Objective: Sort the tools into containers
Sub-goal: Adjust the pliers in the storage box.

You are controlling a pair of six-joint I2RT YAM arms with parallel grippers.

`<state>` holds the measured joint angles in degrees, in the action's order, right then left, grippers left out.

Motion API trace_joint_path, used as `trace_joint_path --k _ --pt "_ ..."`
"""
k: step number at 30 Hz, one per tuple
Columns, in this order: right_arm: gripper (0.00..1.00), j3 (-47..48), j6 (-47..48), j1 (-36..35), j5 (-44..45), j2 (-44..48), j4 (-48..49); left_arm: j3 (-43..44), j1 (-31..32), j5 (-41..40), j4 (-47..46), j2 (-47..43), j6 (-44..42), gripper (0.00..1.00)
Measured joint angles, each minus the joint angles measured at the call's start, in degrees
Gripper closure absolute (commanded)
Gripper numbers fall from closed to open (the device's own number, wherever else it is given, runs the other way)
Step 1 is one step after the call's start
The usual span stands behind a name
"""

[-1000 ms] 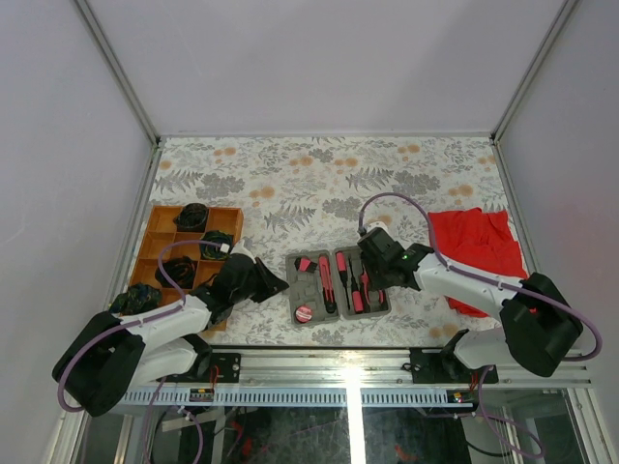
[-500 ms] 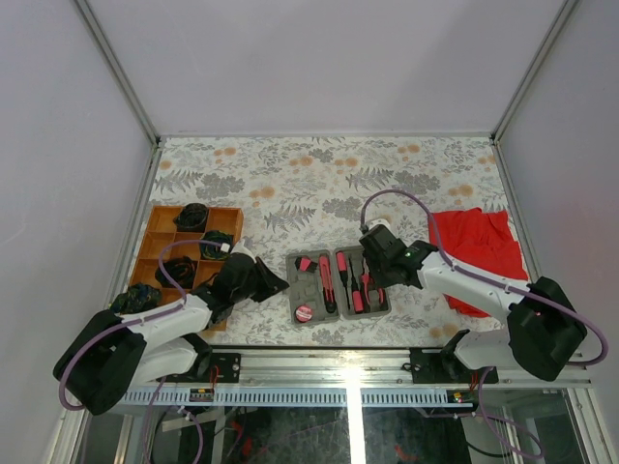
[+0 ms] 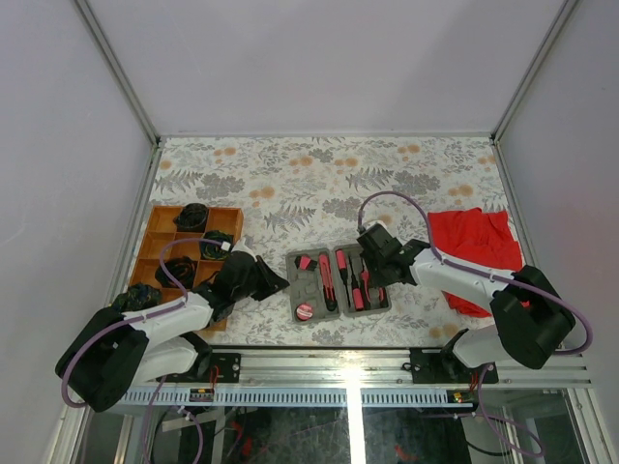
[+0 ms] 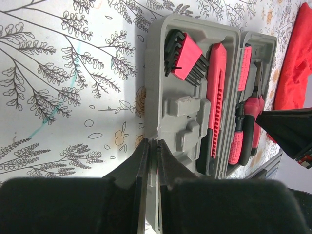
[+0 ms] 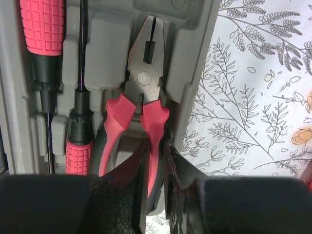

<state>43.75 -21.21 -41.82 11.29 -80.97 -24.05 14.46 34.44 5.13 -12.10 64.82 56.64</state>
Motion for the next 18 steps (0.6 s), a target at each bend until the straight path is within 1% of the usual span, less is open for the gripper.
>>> trace_joint_path --k 11,16,18 --pt "0.93 -2.54 0.74 0.00 1.79 2.19 4.31 0.44 -0.04 0.00 0.02 0.44 -0.37 1.00" --pt "0.93 -4.48 1.07 0.00 1.79 4.90 6.01 0.57 -0.04 0.02 -0.02 0.68 -0.52 1.00" --pt "0.92 -4.66 1.29 0.00 1.79 5.42 6.19 0.57 -0.04 0.02 -0.04 0.70 -0.57 1.00"
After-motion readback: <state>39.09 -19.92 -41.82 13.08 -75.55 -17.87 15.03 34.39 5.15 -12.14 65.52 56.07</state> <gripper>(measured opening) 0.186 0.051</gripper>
